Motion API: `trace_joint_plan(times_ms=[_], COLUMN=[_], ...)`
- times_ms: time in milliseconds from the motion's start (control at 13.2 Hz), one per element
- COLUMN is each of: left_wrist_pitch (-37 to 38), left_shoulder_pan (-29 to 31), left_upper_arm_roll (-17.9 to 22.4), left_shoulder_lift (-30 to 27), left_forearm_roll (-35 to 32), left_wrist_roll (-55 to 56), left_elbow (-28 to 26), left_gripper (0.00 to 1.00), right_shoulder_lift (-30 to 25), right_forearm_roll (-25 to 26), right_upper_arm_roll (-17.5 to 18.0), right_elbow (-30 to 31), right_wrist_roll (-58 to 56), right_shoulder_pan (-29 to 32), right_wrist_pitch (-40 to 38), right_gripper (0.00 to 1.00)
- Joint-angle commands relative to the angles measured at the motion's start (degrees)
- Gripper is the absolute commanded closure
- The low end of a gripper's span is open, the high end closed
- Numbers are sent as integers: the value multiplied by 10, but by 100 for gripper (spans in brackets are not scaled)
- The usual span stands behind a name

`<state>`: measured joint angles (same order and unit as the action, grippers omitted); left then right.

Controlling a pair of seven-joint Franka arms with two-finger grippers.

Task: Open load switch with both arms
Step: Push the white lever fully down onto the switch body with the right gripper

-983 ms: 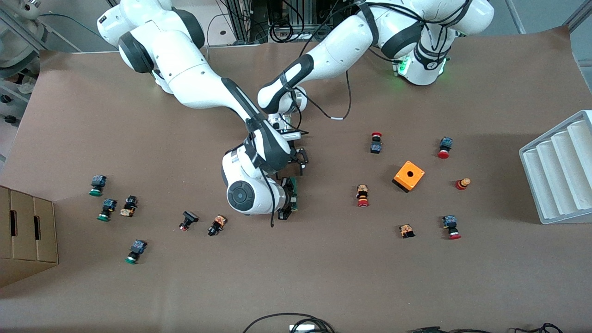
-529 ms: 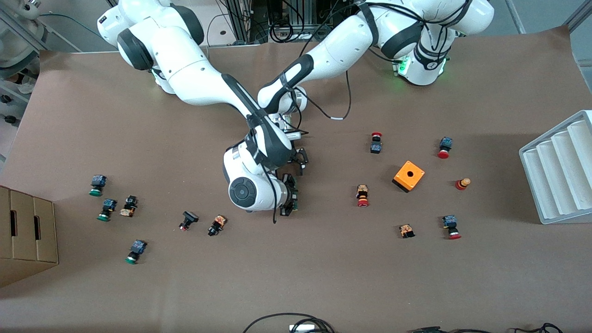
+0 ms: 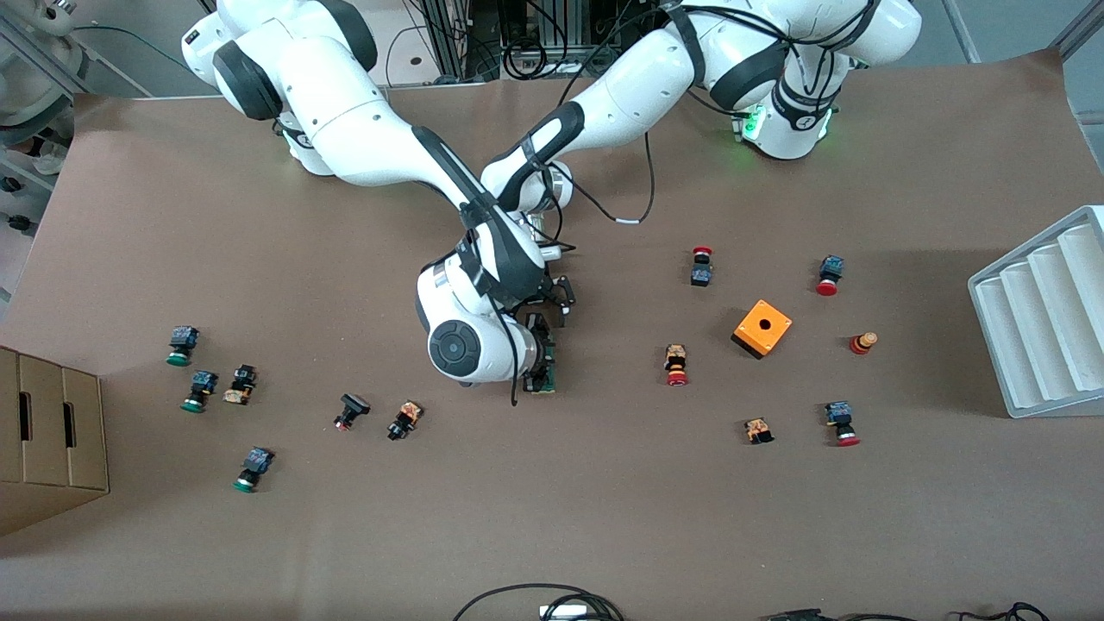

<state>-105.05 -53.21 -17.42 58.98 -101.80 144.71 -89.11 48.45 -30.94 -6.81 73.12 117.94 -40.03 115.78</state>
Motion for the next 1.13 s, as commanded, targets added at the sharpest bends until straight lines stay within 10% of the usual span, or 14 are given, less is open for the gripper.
trace_joint_plan(times_ms=[0, 1059], left_wrist_pitch=[-3, -3], left_shoulder_pan=[-3, -3], left_upper_arm_roll=[6, 6], left_shoulder_lift=[21, 21], left_forearm_roll=[-9, -9], left_wrist_roll=[14, 14], left_elbow=[14, 14], left_gripper=[0, 0], right_shoulder_lift=[-32, -42], right_forearm_roll=[5, 35], right_upper_arm_roll=[8, 21], right_elbow=[47, 90], right_wrist_roll=[-7, -11], right_shoulder_pan=[-2, -7], right_wrist_pitch=[-2, 26], right_gripper=[71, 71])
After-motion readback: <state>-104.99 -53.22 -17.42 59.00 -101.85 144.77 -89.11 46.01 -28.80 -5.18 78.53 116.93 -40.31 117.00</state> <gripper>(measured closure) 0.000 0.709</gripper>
